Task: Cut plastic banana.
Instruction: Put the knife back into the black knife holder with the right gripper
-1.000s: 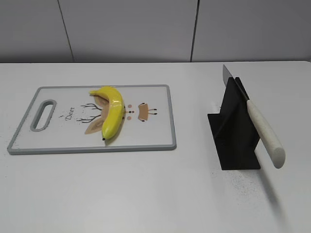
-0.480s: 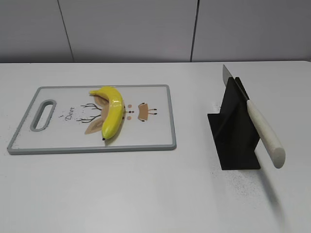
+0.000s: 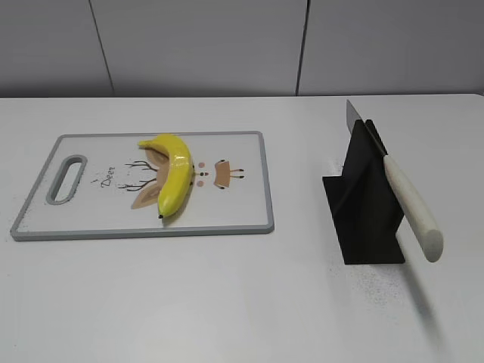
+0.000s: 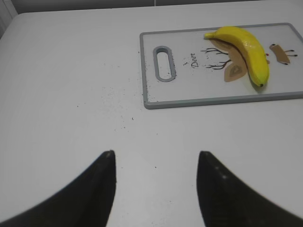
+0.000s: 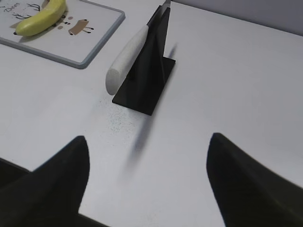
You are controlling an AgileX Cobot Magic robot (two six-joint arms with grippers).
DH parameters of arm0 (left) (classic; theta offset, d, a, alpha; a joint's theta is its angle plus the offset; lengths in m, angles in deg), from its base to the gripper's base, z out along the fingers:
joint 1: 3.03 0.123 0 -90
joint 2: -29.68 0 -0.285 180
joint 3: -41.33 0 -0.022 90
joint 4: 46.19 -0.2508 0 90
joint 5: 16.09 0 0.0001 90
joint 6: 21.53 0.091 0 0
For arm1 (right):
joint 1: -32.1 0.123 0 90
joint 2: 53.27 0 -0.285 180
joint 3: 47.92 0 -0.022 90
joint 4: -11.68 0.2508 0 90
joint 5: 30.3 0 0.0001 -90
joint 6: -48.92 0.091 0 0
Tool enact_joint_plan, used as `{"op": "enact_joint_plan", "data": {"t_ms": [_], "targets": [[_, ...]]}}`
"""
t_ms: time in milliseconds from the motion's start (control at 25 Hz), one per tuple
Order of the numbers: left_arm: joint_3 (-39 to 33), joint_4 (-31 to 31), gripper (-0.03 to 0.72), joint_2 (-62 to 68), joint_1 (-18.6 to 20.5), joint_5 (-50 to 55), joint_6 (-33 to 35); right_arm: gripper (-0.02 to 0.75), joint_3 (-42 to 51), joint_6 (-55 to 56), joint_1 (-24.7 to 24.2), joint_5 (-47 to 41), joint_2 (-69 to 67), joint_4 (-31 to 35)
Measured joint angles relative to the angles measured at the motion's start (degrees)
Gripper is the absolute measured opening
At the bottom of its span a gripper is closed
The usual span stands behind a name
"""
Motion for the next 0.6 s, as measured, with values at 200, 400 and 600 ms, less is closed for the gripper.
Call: {"op": "enact_joint_plan", "data": {"t_ms": [200, 400, 600], "targets": [[0.0, 0.0, 0.538, 0.0, 0.0, 0.0, 0.0, 0.584, 0.0, 0.0, -1.4, 0.0, 0.0, 0.4], [0.0, 0.0, 0.537, 0.0, 0.0, 0.0, 0.0, 0.584, 0.0, 0.0, -8.6, 0.0, 0.1, 0.5], [0.0, 0.0, 0.535, 0.0, 0.0, 0.0, 0.0, 0.584, 0.0, 0.0, -16.7, 0.1, 0.1, 0.5]]}}
